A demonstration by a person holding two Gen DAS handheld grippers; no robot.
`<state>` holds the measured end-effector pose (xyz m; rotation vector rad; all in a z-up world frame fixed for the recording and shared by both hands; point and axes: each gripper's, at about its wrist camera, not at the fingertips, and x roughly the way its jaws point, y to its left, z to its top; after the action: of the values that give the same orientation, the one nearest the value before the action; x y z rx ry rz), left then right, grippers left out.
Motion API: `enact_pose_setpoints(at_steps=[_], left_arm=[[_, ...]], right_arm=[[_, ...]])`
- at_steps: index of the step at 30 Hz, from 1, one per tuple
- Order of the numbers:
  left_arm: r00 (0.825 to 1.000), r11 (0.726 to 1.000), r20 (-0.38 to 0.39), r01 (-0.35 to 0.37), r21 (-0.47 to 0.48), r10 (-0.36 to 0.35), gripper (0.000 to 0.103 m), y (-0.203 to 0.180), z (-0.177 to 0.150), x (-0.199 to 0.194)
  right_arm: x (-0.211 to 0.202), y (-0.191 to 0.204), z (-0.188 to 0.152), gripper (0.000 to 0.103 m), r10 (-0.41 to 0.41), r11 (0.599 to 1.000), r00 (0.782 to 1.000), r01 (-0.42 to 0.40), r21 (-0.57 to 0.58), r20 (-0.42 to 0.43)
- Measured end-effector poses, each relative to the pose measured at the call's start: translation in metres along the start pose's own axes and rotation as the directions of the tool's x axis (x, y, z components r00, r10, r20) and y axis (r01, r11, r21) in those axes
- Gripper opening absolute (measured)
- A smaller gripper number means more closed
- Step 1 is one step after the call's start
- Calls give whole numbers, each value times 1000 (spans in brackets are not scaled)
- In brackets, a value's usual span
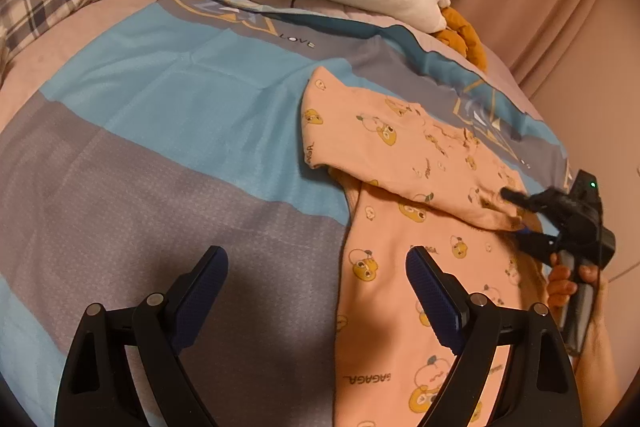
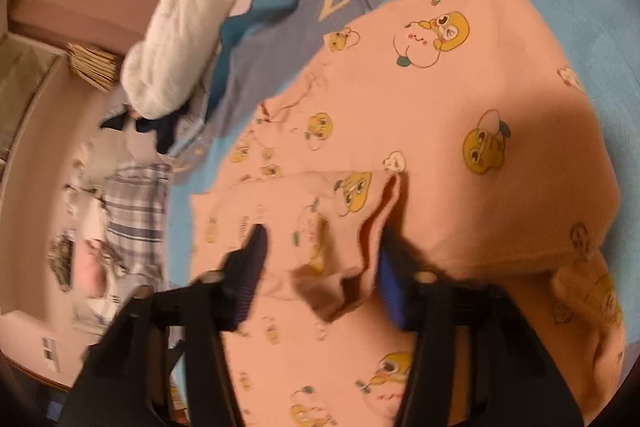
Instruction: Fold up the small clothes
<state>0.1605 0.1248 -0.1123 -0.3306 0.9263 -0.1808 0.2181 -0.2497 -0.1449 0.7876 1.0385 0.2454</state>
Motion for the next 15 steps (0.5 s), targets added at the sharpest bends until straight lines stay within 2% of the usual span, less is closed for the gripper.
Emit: enact_pose_setpoints(at_steps=[1, 2, 4, 9, 11, 13, 15], left_arm=[[1000, 1000, -3, 0, 3, 0, 90, -1, 0, 0], [1000, 1000, -5, 0, 7, 0, 90, -3, 0, 0], [1000, 1000, -8, -5, 16, 6, 90, -5, 1, 1], [1000, 1000, -7, -9, 27, 9, 90, -9, 5, 3], [1000, 1000, -10, 0, 25, 0, 90, -12, 7, 7], [1000, 1000, -16, 5, 29, -5, 90, -16, 9, 12], [1000, 999, -20, 10, 43, -10, 90, -22, 13, 17]], right_arm=[[1, 1, 1, 6, -29, 999, 1000, 29, -16, 2], [1, 6, 3, 6, -78, 996, 997, 78, -45, 9], [-3, 13, 12, 5, -94, 991, 995, 96, -98, 30], [-58, 23, 41, 5, -40, 989, 985, 64, -135, 171], [-69, 19, 51, 5, -64, 985, 979, 92, -144, 193], [-75, 7, 58, 6, -123, 978, 971, 153, -141, 204], [-67, -10, 64, 9, -168, 975, 972, 189, -121, 162]])
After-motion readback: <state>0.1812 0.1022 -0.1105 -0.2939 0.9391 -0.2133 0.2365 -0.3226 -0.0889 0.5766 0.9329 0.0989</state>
